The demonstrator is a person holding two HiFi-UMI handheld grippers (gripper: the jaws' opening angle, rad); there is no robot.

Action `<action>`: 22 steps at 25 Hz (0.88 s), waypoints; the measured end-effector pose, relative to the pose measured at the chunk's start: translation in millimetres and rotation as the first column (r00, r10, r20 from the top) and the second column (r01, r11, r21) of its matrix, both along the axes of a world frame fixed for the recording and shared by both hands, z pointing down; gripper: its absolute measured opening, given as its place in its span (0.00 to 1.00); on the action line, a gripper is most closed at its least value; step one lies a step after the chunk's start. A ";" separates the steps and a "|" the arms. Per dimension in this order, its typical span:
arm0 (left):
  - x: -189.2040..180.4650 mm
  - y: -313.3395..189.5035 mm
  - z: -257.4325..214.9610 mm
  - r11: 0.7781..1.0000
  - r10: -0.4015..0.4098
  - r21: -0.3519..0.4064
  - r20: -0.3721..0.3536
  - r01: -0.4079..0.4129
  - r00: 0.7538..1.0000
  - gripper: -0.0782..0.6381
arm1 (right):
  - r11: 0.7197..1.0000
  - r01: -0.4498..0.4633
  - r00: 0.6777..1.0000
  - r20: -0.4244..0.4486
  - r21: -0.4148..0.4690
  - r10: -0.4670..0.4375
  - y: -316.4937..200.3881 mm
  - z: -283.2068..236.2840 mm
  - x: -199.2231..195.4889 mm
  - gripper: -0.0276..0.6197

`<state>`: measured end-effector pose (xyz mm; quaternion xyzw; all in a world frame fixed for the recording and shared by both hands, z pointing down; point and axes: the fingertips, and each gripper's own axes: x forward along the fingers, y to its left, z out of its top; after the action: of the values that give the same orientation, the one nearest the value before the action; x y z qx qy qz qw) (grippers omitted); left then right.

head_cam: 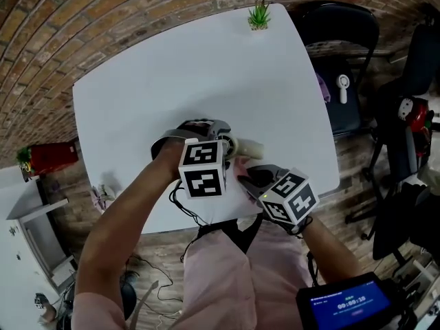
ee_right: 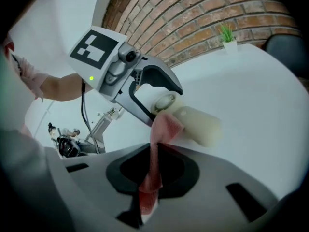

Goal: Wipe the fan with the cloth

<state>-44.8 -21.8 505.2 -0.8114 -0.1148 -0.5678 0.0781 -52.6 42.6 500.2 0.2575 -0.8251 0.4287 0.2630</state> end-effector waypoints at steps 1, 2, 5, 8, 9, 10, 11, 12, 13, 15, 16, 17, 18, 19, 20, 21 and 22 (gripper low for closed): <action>-0.2 -0.2 -0.2 1.000 -0.001 -0.001 -0.002 0.001 1.000 0.60 | 1.000 -0.028 1.000 -0.008 -0.010 0.028 -3.1 1.8 -1.2 0.09; -0.2 -0.1 -0.2 1.000 -0.001 -0.003 -0.003 0.001 1.000 0.60 | 0.998 -0.055 0.998 -0.016 -0.019 0.055 -6.0 3.8 -2.0 0.09; 1.3 0.8 -0.5 1.000 0.002 -0.007 -0.004 -0.002 1.000 0.60 | 0.991 -0.125 0.992 -0.038 -0.040 0.124 -13.2 9.0 -1.6 0.09; 1.4 0.6 -0.9 1.000 0.004 -0.005 -0.002 -0.004 1.000 0.60 | 0.984 -0.169 0.985 -0.050 -0.049 0.167 -19.5 11.9 -1.1 0.09; 1.1 0.4 -0.8 1.000 0.006 -0.002 -0.001 -0.006 1.000 0.60 | 0.982 -0.184 0.982 -0.053 -0.052 0.181 -21.5 12.7 -1.0 0.09; 0.9 0.5 -0.4 1.000 0.008 0.001 0.002 -0.008 1.000 0.60 | 0.978 -0.199 0.979 -0.054 -0.055 0.196 -23.2 13.6 -0.6 0.09; 1.2 0.8 0.2 1.000 0.013 0.004 0.006 -0.013 1.000 0.60 | 0.975 -0.214 0.976 -0.056 -0.059 0.211 -24.3 14.3 0.0 0.09; 1.7 1.3 0.9 1.000 0.019 0.006 0.010 -0.019 1.000 0.60 | 0.971 -0.229 0.973 -0.057 -0.065 0.225 -24.7 14.9 0.6 0.09; 2.2 1.8 1.4 1.000 0.027 0.009 0.015 -0.027 1.000 0.60 | 0.967 -0.244 0.969 -0.057 -0.071 0.240 -24.7 15.4 1.0 0.09; 2.3 2.1 2.0 0.999 0.042 0.014 0.023 -0.042 0.999 0.60 | 0.958 -0.274 0.961 -0.056 -0.085 0.270 -24.7 16.1 1.7 0.09; 1.9 2.1 2.0 0.999 0.046 0.016 0.026 -0.046 0.999 0.60 | 0.953 -0.288 0.957 -0.057 -0.090 0.284 -24.8 16.4 2.3 0.09; 1.3 2.1 2.0 0.999 0.048 0.017 0.027 -0.049 0.998 0.60 | 0.949 -0.300 0.954 -0.058 -0.095 0.295 -24.6 16.6 3.1 0.09; 0.8 2.2 1.9 0.999 0.050 0.018 0.029 -0.050 0.998 0.60 | 0.945 -0.311 0.950 -0.058 -0.100 0.306 -24.3 16.7 4.2 0.09; 0.3 2.5 1.9 0.999 0.050 0.017 0.030 -0.051 0.998 0.60 | 0.941 -0.320 0.947 -0.057 -0.105 0.316 -23.7 16.8 5.7 0.09; 0.1 2.7 2.0 0.999 0.051 0.017 0.033 -0.052 0.998 0.60 | 0.938 -0.328 0.944 -0.058 -0.109 0.324 -23.1 16.9 7.5 0.09; 0.2 2.8 2.1 0.998 0.052 0.017 0.035 -0.053 0.998 0.60 | 0.936 -0.335 0.942 -0.059 -0.111 0.330 -22.7 16.9 9.6 0.09; 0.3 2.7 2.2 0.998 0.054 0.017 0.037 -0.054 0.998 0.60 | 0.934 -0.340 0.940 -0.060 -0.112 0.335 -22.5 17.0 11.6 0.09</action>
<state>-44.5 -19.1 507.4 -0.7968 -0.1329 -0.5811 0.0986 -41.0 20.1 517.2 0.3875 -0.7356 0.5115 0.2169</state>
